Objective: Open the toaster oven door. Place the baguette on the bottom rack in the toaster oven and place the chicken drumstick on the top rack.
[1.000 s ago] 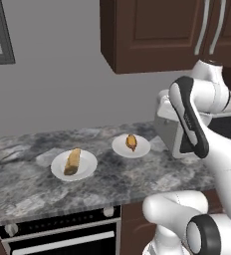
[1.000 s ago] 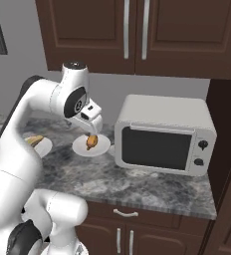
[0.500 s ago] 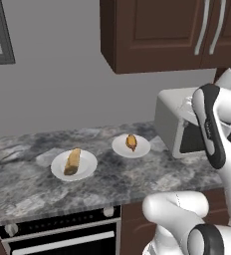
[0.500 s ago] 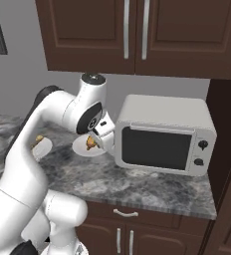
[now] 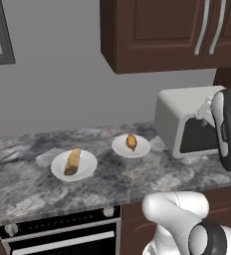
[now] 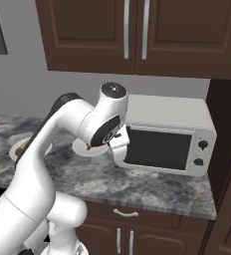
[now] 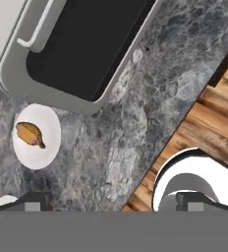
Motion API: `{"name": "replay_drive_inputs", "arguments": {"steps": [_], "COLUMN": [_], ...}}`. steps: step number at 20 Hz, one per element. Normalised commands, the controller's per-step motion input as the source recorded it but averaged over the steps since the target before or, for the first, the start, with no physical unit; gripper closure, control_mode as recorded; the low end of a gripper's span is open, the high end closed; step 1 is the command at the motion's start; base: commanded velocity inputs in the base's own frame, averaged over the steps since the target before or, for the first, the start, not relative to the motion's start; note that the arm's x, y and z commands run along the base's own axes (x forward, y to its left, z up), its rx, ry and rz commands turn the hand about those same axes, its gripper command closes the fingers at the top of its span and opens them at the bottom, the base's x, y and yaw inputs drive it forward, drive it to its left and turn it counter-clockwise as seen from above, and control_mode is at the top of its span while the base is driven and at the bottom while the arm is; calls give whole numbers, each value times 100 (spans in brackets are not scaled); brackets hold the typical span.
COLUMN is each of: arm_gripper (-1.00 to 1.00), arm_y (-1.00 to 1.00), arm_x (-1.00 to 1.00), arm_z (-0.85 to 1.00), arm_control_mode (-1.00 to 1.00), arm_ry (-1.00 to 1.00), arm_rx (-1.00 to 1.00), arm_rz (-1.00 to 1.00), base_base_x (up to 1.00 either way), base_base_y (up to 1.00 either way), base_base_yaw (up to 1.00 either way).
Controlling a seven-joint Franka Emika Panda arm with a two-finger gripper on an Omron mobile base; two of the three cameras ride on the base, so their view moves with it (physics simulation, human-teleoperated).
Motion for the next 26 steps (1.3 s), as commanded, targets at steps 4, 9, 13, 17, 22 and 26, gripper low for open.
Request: {"name": "replay_drive_inputs", "arguments": {"steps": [4,9,13,17,22,26], "arm_gripper": [-100,-100,-100,-100,-100,-100], "arm_y": [-48,-59,-41,-25,-33,-12], "arm_x": [2,4,20,19,17,44], "arm_z": [-8,-12,-5,0,0,0], "arm_control_mode": [-100,-100,-100,-100,-100,-100], "arm_ry": [3,1,0,0,0,0], "arm_rx": [9,20,13,10,7,1], "arm_rz": [-18,-11,-8,-1,0,0], "base_base_x": [0,0,0,0,0,0], "base_base_y": [0,0,0,0,0,0], "base_base_yaw": [0,0,0,0,0,0]}}
